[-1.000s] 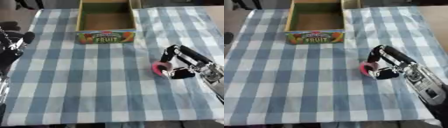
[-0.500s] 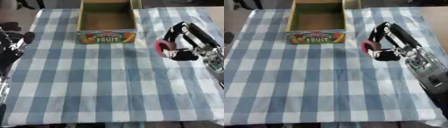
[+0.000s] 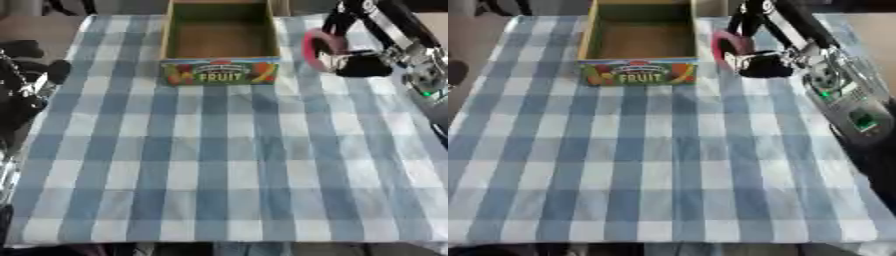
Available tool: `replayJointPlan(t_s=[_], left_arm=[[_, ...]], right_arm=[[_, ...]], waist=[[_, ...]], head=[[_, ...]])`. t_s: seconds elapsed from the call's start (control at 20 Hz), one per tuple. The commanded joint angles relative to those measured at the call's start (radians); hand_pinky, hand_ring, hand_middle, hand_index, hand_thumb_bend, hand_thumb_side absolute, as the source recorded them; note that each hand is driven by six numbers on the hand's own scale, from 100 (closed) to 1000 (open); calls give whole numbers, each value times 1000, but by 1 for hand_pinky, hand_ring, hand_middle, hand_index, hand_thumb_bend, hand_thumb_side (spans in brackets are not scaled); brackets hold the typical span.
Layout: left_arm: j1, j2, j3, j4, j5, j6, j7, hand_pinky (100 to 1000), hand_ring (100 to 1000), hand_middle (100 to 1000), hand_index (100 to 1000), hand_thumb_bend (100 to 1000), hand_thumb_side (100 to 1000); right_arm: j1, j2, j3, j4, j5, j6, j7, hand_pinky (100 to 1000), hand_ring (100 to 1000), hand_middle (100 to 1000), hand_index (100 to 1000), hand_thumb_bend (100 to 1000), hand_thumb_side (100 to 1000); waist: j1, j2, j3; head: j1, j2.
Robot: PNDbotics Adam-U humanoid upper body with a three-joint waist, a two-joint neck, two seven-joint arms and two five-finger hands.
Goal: Pick up objects on the table and place them in the box.
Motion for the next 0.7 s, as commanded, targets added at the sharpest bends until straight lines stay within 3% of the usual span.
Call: replayJointPlan(t_s=[0.05, 0.7], left_arm=[[-27, 3, -10, -21, 4, -3, -13, 587, 592, 602, 712, 840, 500], [-91, -30, -48, -33, 10, -4, -48, 586, 597, 603, 709, 837, 501]], right_arm=[[-66, 28, -7, 82, 48, -13, 11, 545, 526, 318, 388, 100, 100], [-219, 158, -91, 459, 285, -65, -90, 554, 541, 328, 400, 100, 100]], waist=[[-2, -9, 15], [-8, 23, 110]], head=[[-9, -13], [-70, -50]])
